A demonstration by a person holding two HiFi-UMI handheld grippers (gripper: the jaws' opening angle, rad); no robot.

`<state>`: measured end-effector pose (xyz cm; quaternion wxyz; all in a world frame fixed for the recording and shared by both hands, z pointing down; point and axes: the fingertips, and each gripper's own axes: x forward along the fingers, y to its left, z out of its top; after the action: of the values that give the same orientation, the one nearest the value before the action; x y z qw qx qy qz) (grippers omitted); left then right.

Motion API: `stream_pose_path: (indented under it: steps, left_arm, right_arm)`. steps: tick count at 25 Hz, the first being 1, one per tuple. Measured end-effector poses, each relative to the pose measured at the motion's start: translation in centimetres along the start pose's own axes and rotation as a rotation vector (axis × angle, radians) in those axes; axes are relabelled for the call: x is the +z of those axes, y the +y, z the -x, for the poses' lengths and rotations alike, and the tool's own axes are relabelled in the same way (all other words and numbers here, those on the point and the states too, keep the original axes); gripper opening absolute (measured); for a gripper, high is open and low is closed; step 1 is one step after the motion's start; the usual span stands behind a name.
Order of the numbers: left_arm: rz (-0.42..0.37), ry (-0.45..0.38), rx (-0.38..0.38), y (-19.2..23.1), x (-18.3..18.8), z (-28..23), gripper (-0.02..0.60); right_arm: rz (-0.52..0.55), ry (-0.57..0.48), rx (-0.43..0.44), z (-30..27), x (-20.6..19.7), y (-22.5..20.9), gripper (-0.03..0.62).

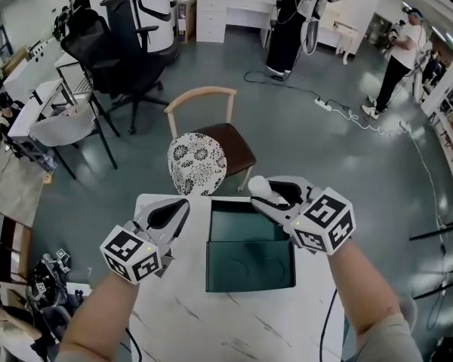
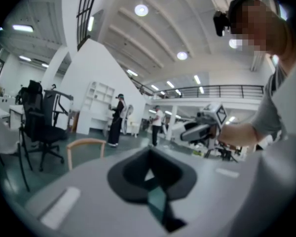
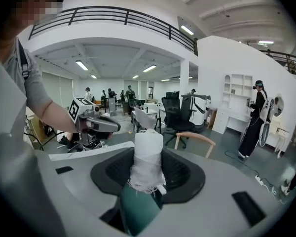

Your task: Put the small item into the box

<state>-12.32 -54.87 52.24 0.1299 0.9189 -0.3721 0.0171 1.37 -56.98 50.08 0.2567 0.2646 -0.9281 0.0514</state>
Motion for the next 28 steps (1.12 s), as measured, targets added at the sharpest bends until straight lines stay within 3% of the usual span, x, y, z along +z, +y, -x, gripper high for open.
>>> stream_pose_path:
  steps: [7,13,19,28]
  left_arm:
    - [-0.014,0.02,-0.068,0.2,-4.8,-4.7,0.005]
    - [0.01,0.022,-0.11,0.2,-6.4,-6.3,0.005]
    - [-0.032,0.045,-0.142,-0.6,-8.0,-7.2,0.005]
    - [-0.033,0.045,-0.167,-0.7,-8.8,-7.9,0.003]
  right_arm:
    - [0.019,0.086,0.064,-4.1,-5.3,0.4,0.166]
    - [0.076,0.205,0.115,-6.6,-8.7,1.1,0.166]
    - [0.146,0.3,0.15,-8.5,-11.9,1.7,0.166]
    - [0.15,0.409,0.158,-9.6,-15.3,1.2,0.166]
